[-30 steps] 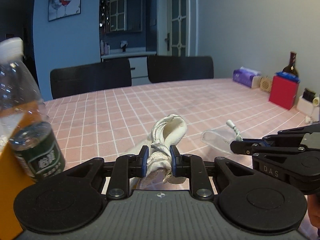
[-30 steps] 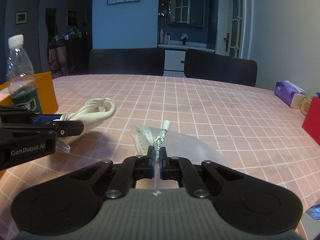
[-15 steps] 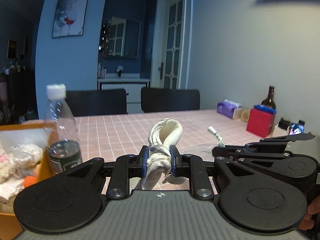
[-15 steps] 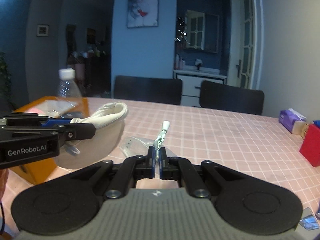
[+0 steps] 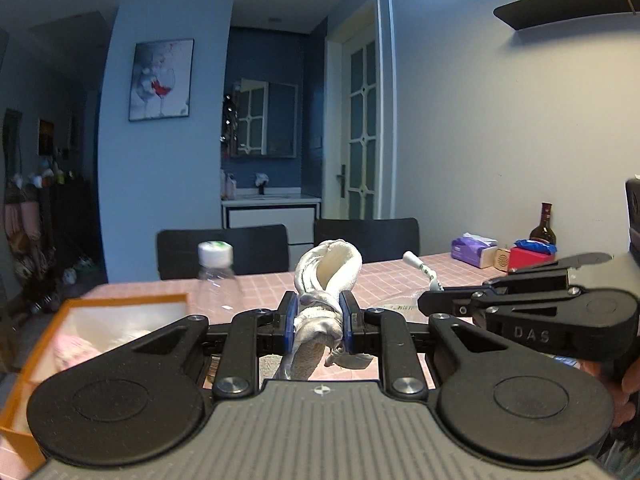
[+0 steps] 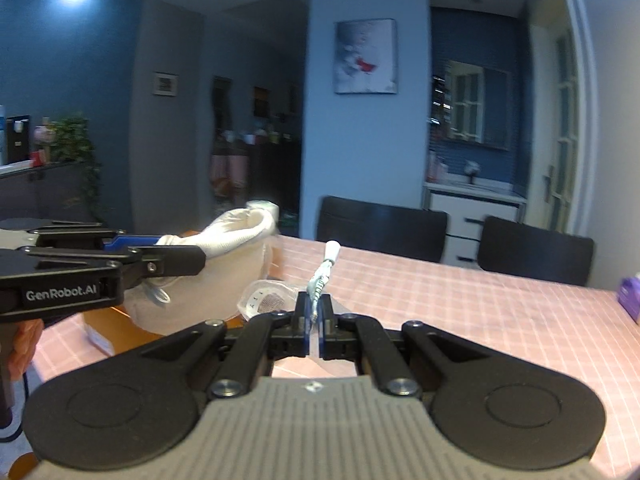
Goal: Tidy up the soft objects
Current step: 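Carry both bags over the orange box and open both tools to drop them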
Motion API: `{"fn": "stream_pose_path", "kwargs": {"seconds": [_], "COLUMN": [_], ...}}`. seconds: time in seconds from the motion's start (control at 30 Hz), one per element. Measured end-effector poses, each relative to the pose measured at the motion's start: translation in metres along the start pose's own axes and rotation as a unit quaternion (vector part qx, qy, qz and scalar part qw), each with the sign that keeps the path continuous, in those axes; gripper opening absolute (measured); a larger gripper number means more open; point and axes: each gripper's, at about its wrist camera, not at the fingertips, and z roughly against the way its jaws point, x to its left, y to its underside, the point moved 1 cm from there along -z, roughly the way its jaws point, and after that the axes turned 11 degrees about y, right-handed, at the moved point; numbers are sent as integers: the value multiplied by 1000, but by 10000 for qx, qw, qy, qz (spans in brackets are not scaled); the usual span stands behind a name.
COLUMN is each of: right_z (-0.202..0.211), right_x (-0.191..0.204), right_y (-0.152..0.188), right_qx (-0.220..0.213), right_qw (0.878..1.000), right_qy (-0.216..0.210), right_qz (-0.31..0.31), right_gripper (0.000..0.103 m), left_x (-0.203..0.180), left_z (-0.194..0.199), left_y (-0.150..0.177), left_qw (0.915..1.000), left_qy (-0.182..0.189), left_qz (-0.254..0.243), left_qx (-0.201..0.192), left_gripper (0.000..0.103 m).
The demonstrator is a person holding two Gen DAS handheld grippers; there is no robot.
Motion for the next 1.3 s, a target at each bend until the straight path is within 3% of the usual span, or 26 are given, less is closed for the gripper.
{"fn": "stream_pose_path", "kwargs": {"seconds": [0.37,0.53,0.73,1.0,1.13,1.3], "right_z": [-21,-57,-115,-207,-228,-241], "right_x": [72,98,121,153,161,169], "right_y": [-49,-70,-93,-95,-80,-65], "right_qx": [-323,-62,374,1380,1627,1811], "right_qw": [9916,9835,9746,9638,9594,9476], "right_qy": [-879,-1500,-1963,-2038,-1861,-1749], "right_qz": [889,1008,1011,1021,1362,1968], "right_gripper": [0,0,0,0,0,0], "left_x": [34,57,106,173,197,214], "left_z": [31,31,24,-2,-22,-44], "left_y": [-24,-33,-40,-37,-25,-12], "left_qw": [9987,9966,9940,9888,9838,9789], "left_qy": [-357,-681,-990,-927,-690,-327], "left_qz": [-338,-422,-60,620,1005,1134], "left_qx": [104,208,452,994,1315,1670], "left_gripper": [24,25,24,24,24,24]}}
